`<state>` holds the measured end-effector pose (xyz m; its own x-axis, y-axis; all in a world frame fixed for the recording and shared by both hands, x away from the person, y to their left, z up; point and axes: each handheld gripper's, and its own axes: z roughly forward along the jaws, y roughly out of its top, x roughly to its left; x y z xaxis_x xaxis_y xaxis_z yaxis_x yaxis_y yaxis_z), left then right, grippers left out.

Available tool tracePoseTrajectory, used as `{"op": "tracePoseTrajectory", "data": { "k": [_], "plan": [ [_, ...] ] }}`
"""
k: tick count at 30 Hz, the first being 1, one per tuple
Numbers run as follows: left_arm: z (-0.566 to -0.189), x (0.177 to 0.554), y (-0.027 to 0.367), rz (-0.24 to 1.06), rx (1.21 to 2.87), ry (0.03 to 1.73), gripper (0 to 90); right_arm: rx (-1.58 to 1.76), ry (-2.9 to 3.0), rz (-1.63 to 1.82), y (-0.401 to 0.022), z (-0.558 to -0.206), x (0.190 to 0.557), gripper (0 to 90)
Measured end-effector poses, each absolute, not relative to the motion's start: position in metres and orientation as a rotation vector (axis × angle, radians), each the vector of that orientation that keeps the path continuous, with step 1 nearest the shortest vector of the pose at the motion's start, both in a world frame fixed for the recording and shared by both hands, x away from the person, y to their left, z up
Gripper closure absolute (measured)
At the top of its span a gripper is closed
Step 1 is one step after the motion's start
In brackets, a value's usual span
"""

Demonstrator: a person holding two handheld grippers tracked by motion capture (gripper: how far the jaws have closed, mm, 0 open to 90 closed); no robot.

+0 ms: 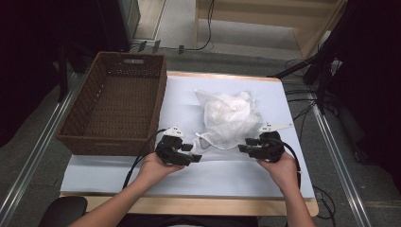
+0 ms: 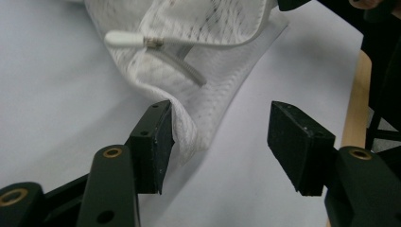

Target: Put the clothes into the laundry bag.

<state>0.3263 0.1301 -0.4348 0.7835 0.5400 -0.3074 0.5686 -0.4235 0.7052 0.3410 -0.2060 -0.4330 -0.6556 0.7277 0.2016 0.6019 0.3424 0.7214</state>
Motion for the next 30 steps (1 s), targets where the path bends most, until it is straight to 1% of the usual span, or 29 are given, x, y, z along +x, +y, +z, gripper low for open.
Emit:
{"op": "tracePoseTrajectory", "data": {
  "k": [1, 2, 5, 11, 17, 30],
  "plan": [
    [-0.432, 0.326, 0.13, -0.038, 2.105, 0.815, 40.2, 1.212, 2.431, 1.229, -0.208, -0.431, 0.341, 43.6],
    [-0.43, 0.325, 0.131, -0.043, 2.097, 0.807, 39.8, 1.209, 2.427, 1.244, -0.21, -0.43, 0.34, 42.0],
    [-0.423, 0.324, 0.132, -0.044, 2.089, 0.795, 38.7, 1.227, 2.408, 1.259, -0.217, -0.426, 0.34, 39.7],
    [-0.416, 0.325, 0.136, -0.046, 2.075, 0.784, 37.6, 1.256, 2.347, 1.291, -0.23, -0.421, 0.34, 39.3],
    [-0.416, 0.328, 0.139, -0.035, 2.075, 0.779, 37.1, 1.254, 2.322, 1.289, -0.239, -0.419, 0.34, 39.1],
    [-0.414, 0.332, 0.146, -0.018, 2.072, 0.778, 35.7, 1.256, 2.282, 1.278, -0.253, -0.423, 0.343, 37.1]
  ]
}}
